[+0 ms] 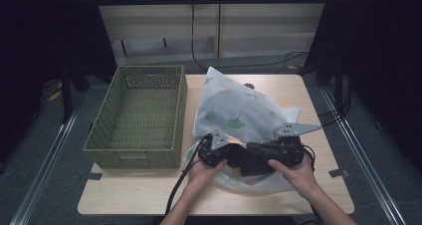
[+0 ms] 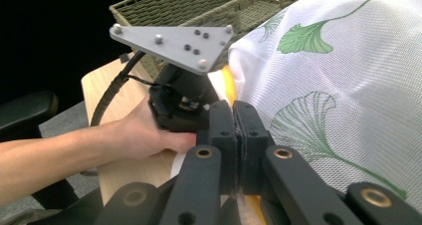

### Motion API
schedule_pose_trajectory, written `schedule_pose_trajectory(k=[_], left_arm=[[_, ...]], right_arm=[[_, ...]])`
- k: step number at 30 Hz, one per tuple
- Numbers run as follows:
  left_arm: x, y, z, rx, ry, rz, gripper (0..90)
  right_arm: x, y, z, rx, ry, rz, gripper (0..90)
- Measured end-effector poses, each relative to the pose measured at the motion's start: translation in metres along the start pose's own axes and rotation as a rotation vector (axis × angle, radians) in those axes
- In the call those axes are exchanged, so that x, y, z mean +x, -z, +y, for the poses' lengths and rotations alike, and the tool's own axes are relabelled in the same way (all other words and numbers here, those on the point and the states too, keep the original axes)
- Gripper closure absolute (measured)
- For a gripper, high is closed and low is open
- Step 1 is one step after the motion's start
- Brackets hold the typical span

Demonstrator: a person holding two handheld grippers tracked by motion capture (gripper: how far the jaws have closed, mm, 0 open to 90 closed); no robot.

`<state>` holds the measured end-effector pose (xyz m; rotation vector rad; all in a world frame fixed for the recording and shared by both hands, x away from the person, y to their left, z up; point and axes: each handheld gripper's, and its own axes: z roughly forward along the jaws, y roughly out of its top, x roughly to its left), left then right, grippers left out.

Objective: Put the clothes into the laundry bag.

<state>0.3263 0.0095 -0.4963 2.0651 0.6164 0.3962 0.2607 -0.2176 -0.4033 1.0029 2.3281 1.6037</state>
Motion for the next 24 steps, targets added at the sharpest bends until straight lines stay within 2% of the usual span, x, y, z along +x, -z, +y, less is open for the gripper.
schedule_pose_trajectory(k=[2, 4, 6, 7, 8, 9, 13, 15, 17, 18, 21, 24], left_arm=[[0.002, -0.007, 0.006, -0.02, 0.019, -0.001, 88.3], [0.004, -0.015, 0.013, -0.056, 0.022, -0.009, 88.8], [0.007, -0.019, 0.022, -0.07, 0.02, -0.005, 88.9], [0.009, -0.021, 0.025, -0.099, 0.033, -0.013, 89.0], [0.012, -0.021, 0.028, -0.092, 0.052, -0.019, 88.9], [0.014, -0.023, 0.03, -0.106, 0.063, -0.028, 88.9], [0.013, -0.023, 0.026, -0.077, 0.052, -0.008, 86.7], [0.014, -0.021, 0.021, -0.06, 0.064, 0.0, 82.4], [0.014, -0.019, 0.018, -0.042, 0.057, -0.003, 79.5], [0.014, -0.017, 0.016, -0.033, 0.057, -0.007, 74.6], [0.014, -0.005, 0.013, 0.001, 0.06, -0.023, 64.8], [0.011, 0.015, 0.008, -0.027, 0.071, -0.025, 57.2]], right_arm=[[-0.001, 0.002, 0.0, -0.002, -0.009, -0.012, 88.4], [-0.003, 0.003, 0.0, -0.003, -0.014, -0.02, 88.5], [-0.004, 0.005, -0.001, -0.005, -0.021, -0.025, 88.5], [-0.005, 0.005, -0.001, -0.004, -0.02, -0.025, 88.5], [-0.005, 0.005, -0.002, -0.003, -0.025, -0.028, 88.5], [-0.006, 0.005, -0.004, 0.002, -0.025, -0.026, 88.5], [-0.01, -0.005, -0.013, 0.054, -0.021, -0.023, 88.5], [-0.016, -0.014, -0.021, 0.098, -0.043, -0.01, 88.4], [-0.018, -0.024, -0.029, 0.151, -0.036, -0.007, 88.4], [-0.017, -0.027, -0.031, 0.169, -0.031, -0.006, 88.3], [-0.019, -0.03, -0.032, 0.187, -0.004, -0.014, 88.3], [-0.025, -0.032, -0.036, 0.198, -0.014, -0.026, 88.3]])
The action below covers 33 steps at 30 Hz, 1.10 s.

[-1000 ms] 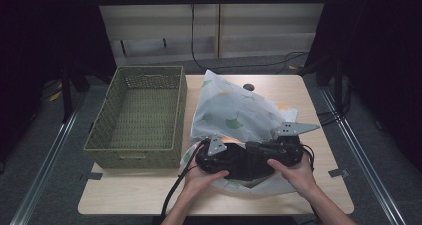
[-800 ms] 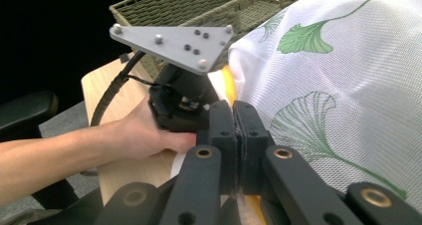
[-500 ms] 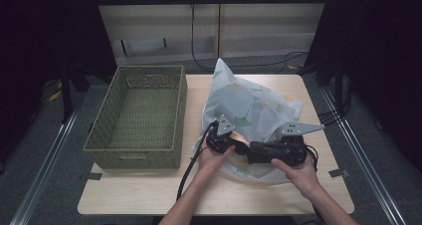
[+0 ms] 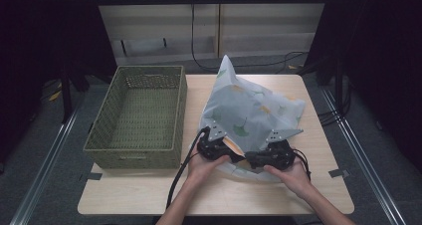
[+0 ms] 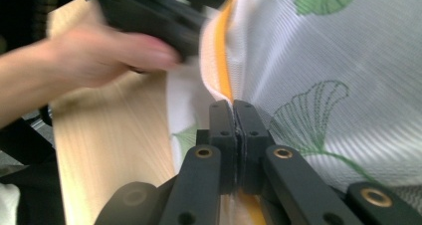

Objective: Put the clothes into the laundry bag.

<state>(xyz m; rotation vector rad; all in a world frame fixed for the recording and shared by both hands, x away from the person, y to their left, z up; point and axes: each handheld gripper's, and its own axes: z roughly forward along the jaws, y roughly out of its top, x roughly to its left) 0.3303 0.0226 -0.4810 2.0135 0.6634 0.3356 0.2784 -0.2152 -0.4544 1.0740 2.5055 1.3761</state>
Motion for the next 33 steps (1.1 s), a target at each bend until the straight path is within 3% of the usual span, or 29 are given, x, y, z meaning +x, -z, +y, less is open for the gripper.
schedule_pose_trajectory(k=[5, 7, 9, 11, 13, 14, 17, 19, 20, 22, 26, 27, 31, 33], left_arm=[[-0.012, 0.032, -0.015, -0.013, -0.016, -0.049, 55.7], [-0.016, 0.037, -0.018, -0.022, -0.029, -0.068, 58.7], [-0.03, 0.042, -0.025, 0.009, -0.12, -0.157, 54.4], [-0.035, 0.038, -0.027, 0.03, -0.139, -0.201, 46.9], [-0.042, 0.032, -0.028, 0.048, -0.176, -0.209, 41.1], [-0.044, 0.028, -0.029, 0.062, -0.19, -0.232, 38.7], [-0.048, 0.019, -0.03, 0.149, -0.225, -0.216, 37.2], [-0.05, 0.013, -0.033, 0.196, -0.243, -0.15, 42.9], [-0.051, 0.013, -0.034, 0.195, -0.254, -0.132, 46.0], [-0.05, 0.013, -0.034, 0.201, -0.245, -0.095, 59.9], [-0.049, 0.012, -0.035, 0.196, -0.218, -0.123, 85.9], [-0.047, 0.013, -0.035, 0.207, -0.208, -0.129, 88.5], [-0.044, 0.016, -0.036, 0.129, -0.132, -0.221, 90.0], [-0.046, 0.018, -0.032, 0.121, -0.132, -0.24, 90.0]], right_arm=[[-0.003, -0.004, -0.002, 0.012, -0.01, -0.005, 88.2], [-0.003, -0.005, -0.002, 0.015, -0.006, -0.009, 88.2], [-0.003, -0.007, -0.001, 0.019, -0.006, -0.005, 88.1], [-0.004, -0.008, 0.001, 0.018, -0.009, -0.003, 88.2], [-0.003, -0.009, 0.003, 0.011, -0.006, 0.005, 88.3], [-0.002, -0.009, 0.004, 0.007, -0.005, 0.013, 88.3], [0.003, -0.009, 0.009, -0.009, 0.006, 0.042, 88.4], [0.006, -0.011, 0.01, -0.007, 0.015, 0.057, 88.4], [0.006, -0.012, 0.009, 0.0, 0.015, 0.063, 88.4], [0.005, -0.016, 0.008, 0.015, 0.012, 0.064, 88.3], [-0.001, -0.025, 0.004, 0.048, -0.006, 0.06, 88.3], [-0.002, -0.027, 0.004, 0.054, -0.006, 0.059, 88.3], [-0.006, -0.037, 0.003, 0.087, -0.004, 0.04, 88.3], [-0.011, -0.042, 0.003, 0.102, -0.022, 0.028, 88.2]])
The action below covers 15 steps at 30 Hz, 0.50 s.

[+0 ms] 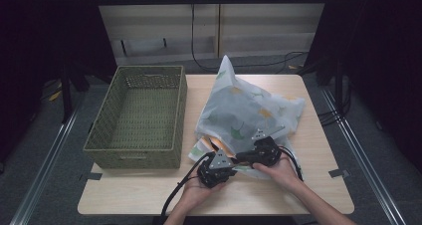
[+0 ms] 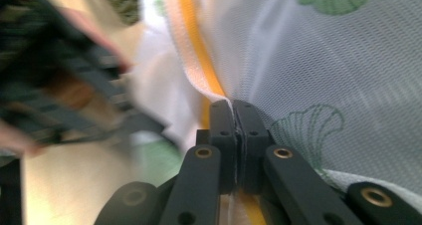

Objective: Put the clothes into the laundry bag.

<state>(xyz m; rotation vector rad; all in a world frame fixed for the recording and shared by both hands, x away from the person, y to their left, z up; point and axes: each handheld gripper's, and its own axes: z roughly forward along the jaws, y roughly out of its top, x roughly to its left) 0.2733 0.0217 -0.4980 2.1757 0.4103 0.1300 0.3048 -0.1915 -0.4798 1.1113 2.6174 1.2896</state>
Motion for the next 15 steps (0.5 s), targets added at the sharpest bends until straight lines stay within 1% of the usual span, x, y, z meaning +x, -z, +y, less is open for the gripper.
schedule_pose_trajectory(k=[1, 2, 3, 4, 5, 7, 9, 10, 11, 12, 13, 14, 15], left_arm=[[-0.002, 0.0, 0.001, -0.031, 0.0, -0.016, 90.0], [-0.003, 0.002, 0.003, -0.037, 0.001, -0.021, 90.0], [-0.003, 0.002, 0.004, -0.057, 0.014, -0.04, 90.0], [-0.004, 0.002, 0.005, -0.059, 0.007, -0.048, 90.0], [-0.005, 0.001, 0.006, -0.056, 0.001, -0.061, 90.0], [-0.011, -0.001, 0.008, -0.061, -0.016, -0.072, 90.0], [-0.017, -0.003, 0.011, -0.046, -0.045, -0.057, 90.0], [-0.019, -0.005, 0.011, -0.058, -0.044, -0.077, 90.0], [-0.021, -0.006, 0.012, -0.059, -0.038, -0.085, 90.0], [-0.022, -0.006, 0.013, -0.049, -0.045, -0.079, 90.0], [-0.023, -0.008, 0.014, -0.051, -0.05, -0.086, 90.0], [-0.023, -0.009, 0.016, -0.051, -0.057, -0.089, 90.0], [-0.023, -0.011, 0.017, -0.055, -0.068, -0.105, 90.0]], right_arm=[[-0.002, -0.003, 0.001, 0.013, -0.001, -0.01, 88.3], [-0.004, -0.006, 0.001, 0.024, 0.0, -0.019, 88.2], [-0.007, -0.008, 0.002, 0.029, 0.014, -0.033, 88.2], [-0.01, -0.01, 0.003, 0.035, 0.01, -0.045, 88.3], [-0.014, -0.011, 0.004, 0.034, -0.004, -0.048, 88.3], [-0.021, -0.014, 0.007, 0.038, -0.004, -0.066, 88.4], [-0.025, -0.016, 0.01, 0.038, -0.001, -0.085, 88.4], [-0.028, -0.017, 0.012, 0.036, -0.002, -0.081, 88.5], [-0.03, -0.019, 0.013, 0.031, -0.004, -0.085, 88.5], [-0.032, -0.02, 0.015, 0.029, -0.011, -0.09, 88.6], [-0.033, -0.021, 0.017, 0.033, -0.008, -0.105, 88.7], [-0.035, -0.022, 0.018, 0.026, 0.007, -0.112, 88.7], [-0.037, -0.022, 0.021, 0.023, -0.001, -0.123, 88.7]])
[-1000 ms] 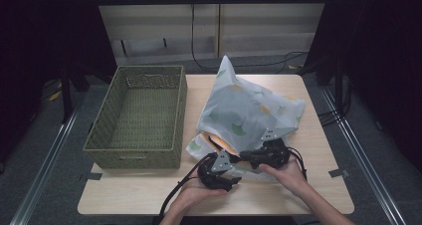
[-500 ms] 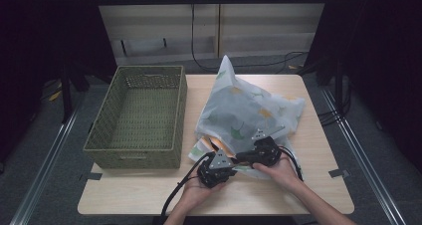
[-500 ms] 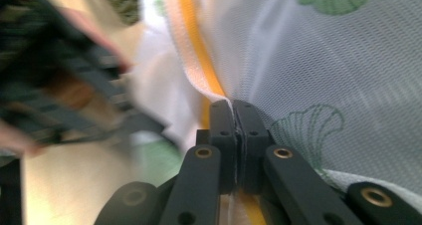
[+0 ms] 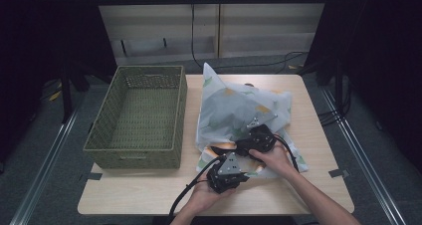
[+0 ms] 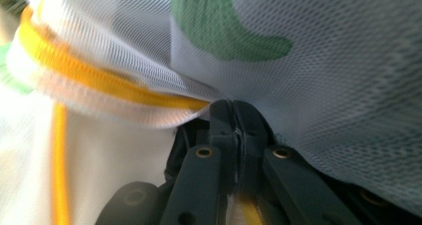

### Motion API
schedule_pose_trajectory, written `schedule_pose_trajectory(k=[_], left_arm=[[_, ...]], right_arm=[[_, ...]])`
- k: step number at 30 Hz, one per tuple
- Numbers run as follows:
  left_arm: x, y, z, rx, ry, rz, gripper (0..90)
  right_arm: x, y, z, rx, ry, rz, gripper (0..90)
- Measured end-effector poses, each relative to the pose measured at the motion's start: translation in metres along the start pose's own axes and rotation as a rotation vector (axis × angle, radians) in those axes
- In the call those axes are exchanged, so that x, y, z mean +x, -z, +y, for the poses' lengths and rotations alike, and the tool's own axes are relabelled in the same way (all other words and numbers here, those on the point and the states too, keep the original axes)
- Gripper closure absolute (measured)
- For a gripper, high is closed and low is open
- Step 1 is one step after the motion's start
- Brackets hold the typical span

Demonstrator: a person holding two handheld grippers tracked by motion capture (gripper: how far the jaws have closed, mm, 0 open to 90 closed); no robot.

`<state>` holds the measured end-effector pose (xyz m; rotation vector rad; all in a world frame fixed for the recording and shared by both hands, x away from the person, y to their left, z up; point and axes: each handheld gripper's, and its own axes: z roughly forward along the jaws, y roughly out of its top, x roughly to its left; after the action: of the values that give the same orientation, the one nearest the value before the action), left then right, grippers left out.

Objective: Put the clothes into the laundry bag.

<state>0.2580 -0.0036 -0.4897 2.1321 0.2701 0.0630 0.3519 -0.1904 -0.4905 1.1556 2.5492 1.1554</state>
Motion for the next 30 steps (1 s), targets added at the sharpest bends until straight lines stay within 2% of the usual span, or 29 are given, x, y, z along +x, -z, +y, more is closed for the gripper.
schedule_pose_trajectory(k=[2, 3, 5, 7, 9, 11, 12, 13, 14, 15, 17, 18, 20, 23, 24, 26, 27, 29, 30], left_arm=[[-0.004, -0.003, 0.003, -0.004, -0.009, -0.014, 90.0], [-0.004, -0.003, 0.004, 0.009, -0.03, -0.022, 90.0], [-0.008, -0.005, 0.007, 0.002, -0.033, -0.028, 90.0], [-0.01, -0.008, 0.009, -0.013, -0.03, -0.058, 90.0], [-0.016, -0.011, 0.011, -0.002, -0.035, -0.072, 90.0], [-0.025, -0.012, 0.014, -0.009, -0.057, -0.113, 90.0], [-0.029, -0.011, 0.016, -0.015, -0.07, -0.114, 90.0], [-0.033, -0.01, 0.016, -0.013, -0.055, -0.096, 90.0], [-0.034, -0.012, 0.016, 0.0, -0.071, -0.088, 90.0], [-0.033, -0.012, 0.014, 0.019, -0.082, -0.079, 90.0], [-0.023, -0.013, 0.008, 0.014, -0.021, -0.061, 88.6], [-0.02, -0.011, 0.005, 0.026, -0.009, -0.038, 81.7], [-0.017, -0.004, 0.002, 0.019, 0.028, -0.027, 67.7], [-0.014, 0.01, 0.003, -0.016, 0.034, -0.016, 60.6], [-0.013, 0.016, 0.005, -0.023, 0.047, -0.012, 57.5], [-0.009, 0.029, 0.007, -0.057, 0.062, 0.014, 57.6], [-0.007, 0.035, 0.008, -0.074, 0.072, 0.012, 60.2], [-0.001, 0.045, 0.008, -0.116, 0.092, 0.041, 64.5], [0.003, 0.049, 0.007, -0.12, 0.095, 0.057, 68.7]], right_arm=[[-0.003, -0.002, 0.004, -0.012, -0.001, -0.028, 88.8], [-0.005, -0.003, 0.007, -0.015, -0.008, -0.039, 88.8], [-0.008, -0.006, 0.011, -0.027, -0.012, -0.063, 88.9], [-0.012, -0.01, 0.015, -0.031, -0.013, -0.084, 88.9], [-0.016, -0.013, 0.018, -0.044, -0.018, -0.091, 88.9], [-0.02, -0.015, 0.021, -0.05, -0.018, -0.12, 88.9], [-0.022, -0.015, 0.022, -0.052, -0.019, -0.135, 88.9], [-0.025, -0.015, 0.022, -0.058, -0.025, -0.153, 88.9], [-0.028, -0.015, 0.022, -0.065, -0.042, -0.164, 88.8], [-0.032, -0.015, 0.02, -0.074, -0.06, -0.152, 88.8], [-0.034, -0.011, 0.017, -0.079, -0.071, -0.128, 88.7], [-0.032, -0.009, 0.015, -0.068, -0.063, -0.119, 88.7], [-0.026, -0.002, 0.012, -0.06, -0.04, -0.115, 88.6], [-0.019, 0.01, 0.006, -0.052, -0.011, -0.086, 88.5], [-0.018, 0.014, 0.003, -0.049, -0.003, -0.062, 88.4], [-0.011, 0.023, -0.006, -0.041, 0.013, -0.039, 88.0], [-0.008, 0.026, -0.009, -0.039, 0.022, -0.017, 88.1], [-0.001, 0.035, -0.017, -0.035, 0.045, -0.003, 88.2], [0.002, 0.039, -0.021, -0.03, 0.053, 0.007, 88.3]])
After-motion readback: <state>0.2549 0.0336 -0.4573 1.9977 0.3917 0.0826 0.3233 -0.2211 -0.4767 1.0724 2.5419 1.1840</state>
